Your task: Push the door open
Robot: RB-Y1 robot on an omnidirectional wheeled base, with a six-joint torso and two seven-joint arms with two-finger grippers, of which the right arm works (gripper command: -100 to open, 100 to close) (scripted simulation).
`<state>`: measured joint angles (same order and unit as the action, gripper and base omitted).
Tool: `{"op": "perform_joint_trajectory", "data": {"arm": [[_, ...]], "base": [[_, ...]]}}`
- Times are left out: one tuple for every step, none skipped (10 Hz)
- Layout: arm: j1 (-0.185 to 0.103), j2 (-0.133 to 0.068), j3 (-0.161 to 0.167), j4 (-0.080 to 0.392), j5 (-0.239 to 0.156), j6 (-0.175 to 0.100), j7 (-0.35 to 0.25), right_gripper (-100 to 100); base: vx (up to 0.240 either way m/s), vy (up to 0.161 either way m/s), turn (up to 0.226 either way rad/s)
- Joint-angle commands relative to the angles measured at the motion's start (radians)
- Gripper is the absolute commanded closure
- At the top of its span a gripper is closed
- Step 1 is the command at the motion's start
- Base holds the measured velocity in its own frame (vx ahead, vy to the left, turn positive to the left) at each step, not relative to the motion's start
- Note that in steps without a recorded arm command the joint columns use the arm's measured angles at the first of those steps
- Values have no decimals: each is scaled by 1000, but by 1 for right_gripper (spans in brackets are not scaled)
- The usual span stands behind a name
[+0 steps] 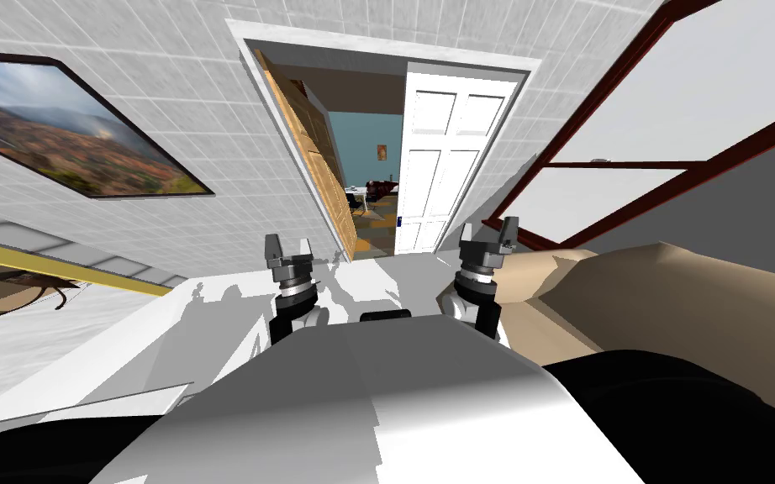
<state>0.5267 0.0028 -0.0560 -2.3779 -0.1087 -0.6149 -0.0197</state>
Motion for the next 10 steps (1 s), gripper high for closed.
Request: {"op": "perform_joint_trajectory", "data": {"arm": [[-11, -7, -2, 30, 6, -4, -5, -100], [-21, -12, -3, 56, 12, -8, -10, -100], [-31, -17, -5, 83, 18, -12, -14, -100], [-36, -20, -5, 98, 21, -14, -17, -100], [-44, -23, -6, 118, 25, -17, -20, -100], [-51, -26, -8, 138, 29, -19, -24, -100], [-58, -30, -9, 157, 33, -22, -27, -100], [-65, -33, -10, 177, 37, -25, -30, -100], [-74, -37, -11, 200, 42, -28, -34, -100], [-83, -40, -12, 224, 47, -31, -38, -100]], "base": [[76, 4, 1], [130, 12, -5], [164, 0, -5], [154, -9, 0], [109, -3, 3], [87, -1, -3], [89, -3, -3], [82, -4, 0], [91, 9, 0], [90, 4, -5]]}}
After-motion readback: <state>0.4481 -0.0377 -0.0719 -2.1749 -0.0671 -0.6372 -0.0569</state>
